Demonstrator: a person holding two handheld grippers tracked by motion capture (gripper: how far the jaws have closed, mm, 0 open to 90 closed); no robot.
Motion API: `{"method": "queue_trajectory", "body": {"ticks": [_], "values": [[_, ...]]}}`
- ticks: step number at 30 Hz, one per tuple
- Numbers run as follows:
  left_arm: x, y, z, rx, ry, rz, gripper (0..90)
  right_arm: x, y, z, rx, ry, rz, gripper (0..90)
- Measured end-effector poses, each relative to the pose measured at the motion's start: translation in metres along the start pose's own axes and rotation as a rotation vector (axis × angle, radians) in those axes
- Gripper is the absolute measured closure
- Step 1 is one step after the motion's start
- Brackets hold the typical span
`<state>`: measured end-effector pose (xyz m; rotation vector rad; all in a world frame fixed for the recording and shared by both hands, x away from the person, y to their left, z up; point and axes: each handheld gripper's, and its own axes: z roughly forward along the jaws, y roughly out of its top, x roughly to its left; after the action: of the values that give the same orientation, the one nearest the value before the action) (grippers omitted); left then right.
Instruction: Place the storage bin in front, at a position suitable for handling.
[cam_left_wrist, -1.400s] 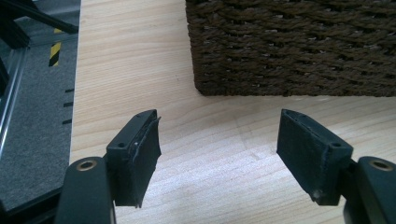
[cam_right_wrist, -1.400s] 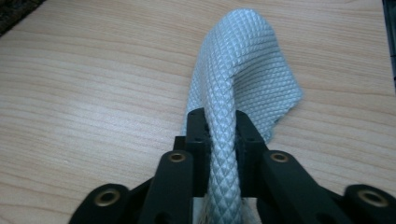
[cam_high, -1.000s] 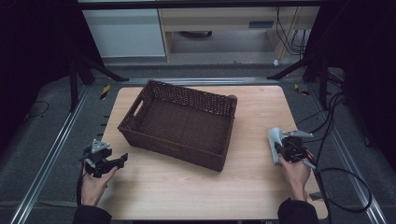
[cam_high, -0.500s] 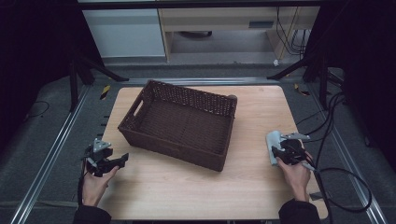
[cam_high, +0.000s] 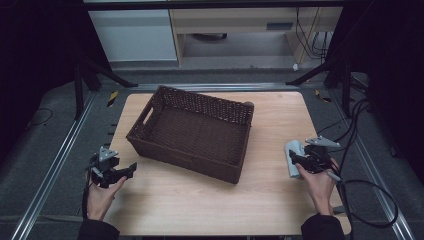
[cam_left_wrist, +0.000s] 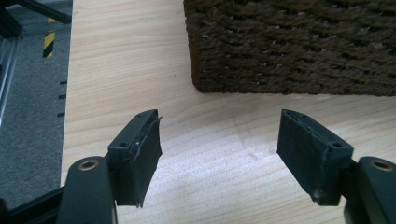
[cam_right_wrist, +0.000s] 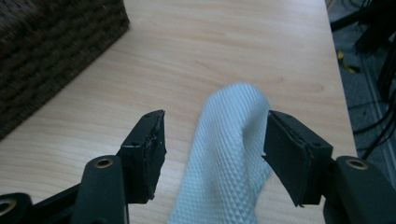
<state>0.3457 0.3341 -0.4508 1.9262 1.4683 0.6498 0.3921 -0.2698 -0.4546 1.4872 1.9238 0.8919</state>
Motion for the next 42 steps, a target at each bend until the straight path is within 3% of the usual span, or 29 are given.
{"method": "queue_trajectory", "body": {"ticks": [7,20,24,26,32,36,42], "values": [[0.006,0.02,-0.008,-0.023,-0.02,0.003,30.8,0.017,0.023,-0.016,-0.038,0.07,-0.009,36.6],[0.032,0.066,-0.023,-0.058,-0.005,-0.019,30.6,0.049,0.061,-0.026,-0.058,0.103,-0.038,40.5],[0.037,0.079,-0.019,-0.065,-0.009,-0.018,30.6,0.062,0.071,-0.027,-0.083,0.136,-0.039,41.4],[0.04,0.088,-0.012,-0.045,-0.005,-0.014,31.2,0.071,0.078,-0.026,-0.083,0.185,-0.019,41.3],[0.041,0.1,0.001,-0.043,-0.001,-0.015,36.1,0.082,0.09,-0.022,-0.101,0.221,-0.023,40.0],[0.039,0.103,0.013,-0.03,-0.025,-0.021,40.3,0.096,0.097,-0.01,-0.083,0.244,-0.045,39.2],[0.035,0.104,0.028,0.012,-0.051,-0.009,47.7,0.105,0.098,0.012,-0.034,0.25,-0.049,40.3]]}}
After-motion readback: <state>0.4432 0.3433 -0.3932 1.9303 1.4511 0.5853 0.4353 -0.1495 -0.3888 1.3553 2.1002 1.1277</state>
